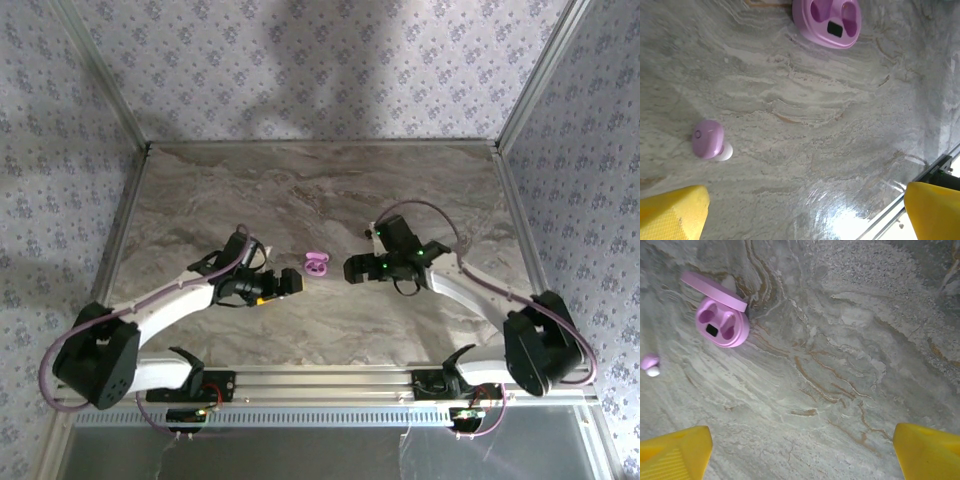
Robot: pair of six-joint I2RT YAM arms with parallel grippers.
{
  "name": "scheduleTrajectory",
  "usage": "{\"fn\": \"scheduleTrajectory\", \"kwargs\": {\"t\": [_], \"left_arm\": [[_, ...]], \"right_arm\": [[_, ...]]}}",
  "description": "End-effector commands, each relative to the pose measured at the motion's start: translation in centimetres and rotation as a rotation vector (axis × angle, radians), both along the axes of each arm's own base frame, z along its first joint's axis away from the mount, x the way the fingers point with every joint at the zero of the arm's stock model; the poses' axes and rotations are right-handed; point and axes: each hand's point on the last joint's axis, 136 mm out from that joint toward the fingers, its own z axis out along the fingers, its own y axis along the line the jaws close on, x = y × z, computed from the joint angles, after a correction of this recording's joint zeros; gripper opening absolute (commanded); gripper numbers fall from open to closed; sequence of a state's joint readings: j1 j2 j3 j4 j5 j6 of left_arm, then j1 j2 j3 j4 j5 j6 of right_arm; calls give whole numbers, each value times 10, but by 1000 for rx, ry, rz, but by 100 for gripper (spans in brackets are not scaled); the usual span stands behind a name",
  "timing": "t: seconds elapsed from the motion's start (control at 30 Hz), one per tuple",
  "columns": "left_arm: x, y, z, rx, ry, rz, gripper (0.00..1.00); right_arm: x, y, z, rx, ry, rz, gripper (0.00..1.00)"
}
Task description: Insert the wireless bluetooth earbuds into the charging case
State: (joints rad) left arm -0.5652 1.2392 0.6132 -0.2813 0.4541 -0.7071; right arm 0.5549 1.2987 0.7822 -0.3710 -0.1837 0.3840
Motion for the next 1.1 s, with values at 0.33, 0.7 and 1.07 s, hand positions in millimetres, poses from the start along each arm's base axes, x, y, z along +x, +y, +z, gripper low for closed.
{"fn": "scheduleTrajectory", "kwargs": {"t": [0.33,0.7,1.07], "left_arm": [[41,18,43,-77,-145,76,100],[53,21,8,-39,-30,62,76],[47,24,-25,41,58,39,51]], "right_arm": [[-12,-17,63,472,-177,20,100],[-22,-6,42,502,-222,59,99],[-25,6,26,403,-203,110,88]]}}
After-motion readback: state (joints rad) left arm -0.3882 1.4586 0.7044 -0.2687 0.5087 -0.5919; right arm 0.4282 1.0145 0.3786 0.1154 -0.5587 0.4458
